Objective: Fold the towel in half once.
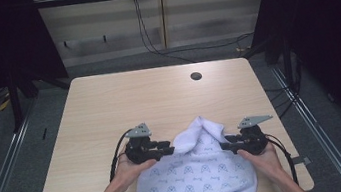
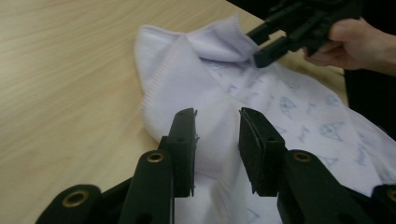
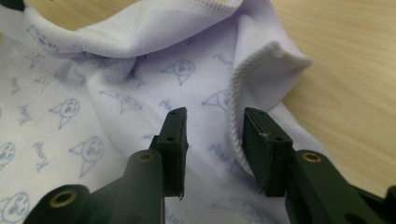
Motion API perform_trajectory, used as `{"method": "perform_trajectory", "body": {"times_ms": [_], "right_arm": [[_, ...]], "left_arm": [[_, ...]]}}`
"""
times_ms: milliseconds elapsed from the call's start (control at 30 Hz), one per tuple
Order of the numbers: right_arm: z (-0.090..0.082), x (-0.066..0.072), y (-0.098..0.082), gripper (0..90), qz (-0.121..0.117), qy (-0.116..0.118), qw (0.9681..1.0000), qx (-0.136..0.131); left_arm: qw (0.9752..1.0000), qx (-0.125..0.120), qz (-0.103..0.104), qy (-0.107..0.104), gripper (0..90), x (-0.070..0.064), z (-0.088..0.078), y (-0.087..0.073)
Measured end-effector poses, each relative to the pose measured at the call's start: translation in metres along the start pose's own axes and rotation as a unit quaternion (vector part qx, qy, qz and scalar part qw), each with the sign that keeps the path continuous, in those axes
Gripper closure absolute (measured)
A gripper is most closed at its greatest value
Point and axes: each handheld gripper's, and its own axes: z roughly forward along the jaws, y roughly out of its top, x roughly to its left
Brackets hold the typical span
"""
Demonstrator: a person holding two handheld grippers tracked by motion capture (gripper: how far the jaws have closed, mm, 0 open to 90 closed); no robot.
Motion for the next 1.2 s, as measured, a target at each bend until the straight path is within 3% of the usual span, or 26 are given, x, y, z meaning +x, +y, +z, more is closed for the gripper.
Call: {"method": "perform_trajectory", "body": {"times_ms": [33, 67, 133, 167, 233, 400, 467, 533, 567, 600, 633, 667, 733, 767, 967, 1067, 1200], "right_arm": [[0.000, 0.000, 0.001, 58.8, -0.002, -0.002, 1.0000, -0.004], [0.001, -0.001, 0.003, 57.6, 0.000, -0.005, 1.0000, -0.004], [0.004, -0.004, 0.005, 58.5, 0.003, -0.008, 0.9999, -0.008], [0.005, -0.006, 0.006, 60.0, 0.006, -0.011, 0.9999, -0.008], [0.007, -0.010, 0.006, 59.9, 0.010, -0.012, 0.9998, -0.014], [0.004, -0.016, 0.007, 70.5, 0.017, -0.020, 0.9994, -0.022], [0.003, -0.017, 0.007, 77.9, 0.017, -0.016, 0.9994, -0.026], [0.001, -0.017, 0.007, 83.2, 0.016, -0.010, 0.9994, -0.031], [0.000, -0.016, 0.007, 85.1, 0.017, -0.008, 0.9993, -0.032], [-0.001, -0.015, 0.008, 86.5, 0.016, -0.004, 0.9993, -0.035], [-0.001, -0.015, 0.008, 87.0, 0.016, -0.003, 0.9993, -0.035], [-0.002, -0.015, 0.009, 87.6, 0.014, -0.002, 0.9992, -0.037], [-0.006, -0.015, 0.012, 88.0, 0.013, -0.001, 0.9988, -0.048], [-0.009, -0.015, 0.013, 88.1, 0.012, -0.002, 0.9985, -0.053], [-0.043, -0.027, 0.028, 88.4, 0.020, -0.011, 0.9929, -0.117], [-0.059, -0.033, 0.034, 88.5, 0.026, -0.021, 0.9889, -0.145], [-0.073, -0.041, 0.043, 88.5, 0.028, -0.029, 0.9849, -0.168]], "left_arm": [[0.9997, -0.011, -0.007, 0.018, 66.9, 0.005, 0.000, 0.002], [0.9993, -0.019, -0.025, 0.023, 67.4, 0.012, 0.001, 0.003], [0.9987, -0.016, -0.046, 0.014, 66.5, 0.025, 0.006, 0.006], [0.9975, -0.024, -0.055, 0.037, 66.3, 0.029, 0.008, 0.006], [0.9970, -0.023, -0.067, 0.030, 63.3, 0.034, 0.015, 0.003], [0.9987, 0.019, -0.044, 0.015, 48.8, 0.024, 0.038, -0.002], [0.9985, 0.036, -0.032, 0.025, 48.1, 0.019, 0.046, -0.004], [0.9981, 0.045, -0.031, 0.026, 54.7, 0.018, 0.050, -0.006], [0.9983, 0.045, -0.032, 0.020, 64.6, 0.018, 0.051, -0.006], [0.9985, 0.040, -0.025, 0.027, 76.2, 0.016, 0.050, -0.006], [0.9987, 0.025, -0.018, 0.040, 83.0, 0.014, 0.047, -0.005], [0.9990, 0.011, -0.026, 0.035, 84.2, 0.015, 0.042, -0.002], [0.9982, -0.007, -0.025, 0.055, 84.9, 0.015, 0.031, 0.002], [0.9980, -0.019, -0.033, 0.050, 85.0, 0.018, 0.023, 0.004], [0.9960, -0.057, -0.011, 0.068, 84.9, 0.019, -0.027, 0.021], [0.9930, -0.082, -0.002, 0.085, 86.0, 0.020, -0.057, 0.038], [0.9885, -0.091, 0.013, 0.120, 87.1, 0.025, -0.085, 0.052]]}}
